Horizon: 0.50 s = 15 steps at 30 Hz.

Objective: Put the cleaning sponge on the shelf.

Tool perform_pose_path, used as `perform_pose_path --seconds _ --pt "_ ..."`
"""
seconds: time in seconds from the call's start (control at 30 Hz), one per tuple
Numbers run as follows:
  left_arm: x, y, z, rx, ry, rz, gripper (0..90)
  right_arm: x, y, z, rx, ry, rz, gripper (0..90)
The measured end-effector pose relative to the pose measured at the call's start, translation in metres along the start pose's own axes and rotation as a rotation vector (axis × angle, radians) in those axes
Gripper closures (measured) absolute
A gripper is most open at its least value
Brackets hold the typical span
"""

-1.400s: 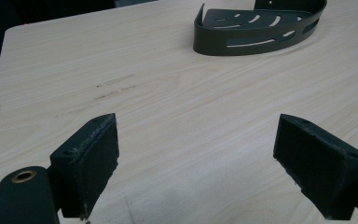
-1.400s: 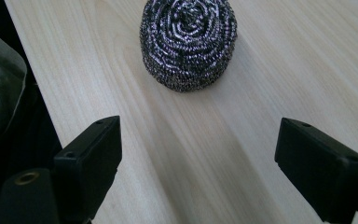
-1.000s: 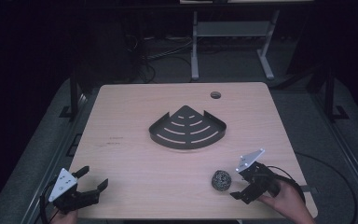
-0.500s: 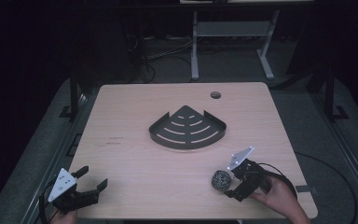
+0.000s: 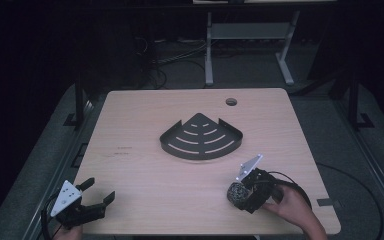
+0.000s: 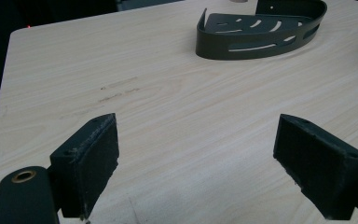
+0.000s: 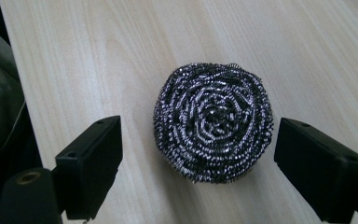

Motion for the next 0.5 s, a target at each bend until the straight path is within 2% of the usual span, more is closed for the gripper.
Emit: perform_pose_path --seconds 0.33,0.5 --pt "0.0002 0.0004 0.0000 0.001 0.000 0.000 13.3 -0.0074 -0.0027 -0.0071 0.010 0.030 -0.010 16.0" --pt "0.0004 0.0002 -0.0003 0.002 -0.001 0.001 13.3 -0.0087 -0.0023 -0.0106 0.030 0.053 0.000 21.1"
Point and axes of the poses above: each handheld gripper's, and its own axes: x roughly backward along the jaws, z roughly out of its underside, y roughly to its left, the point moved 3 cm from there along -x, roughly forward along the jaws, and after that the axes turned 3 degrees about y, right-handed, at the moved point
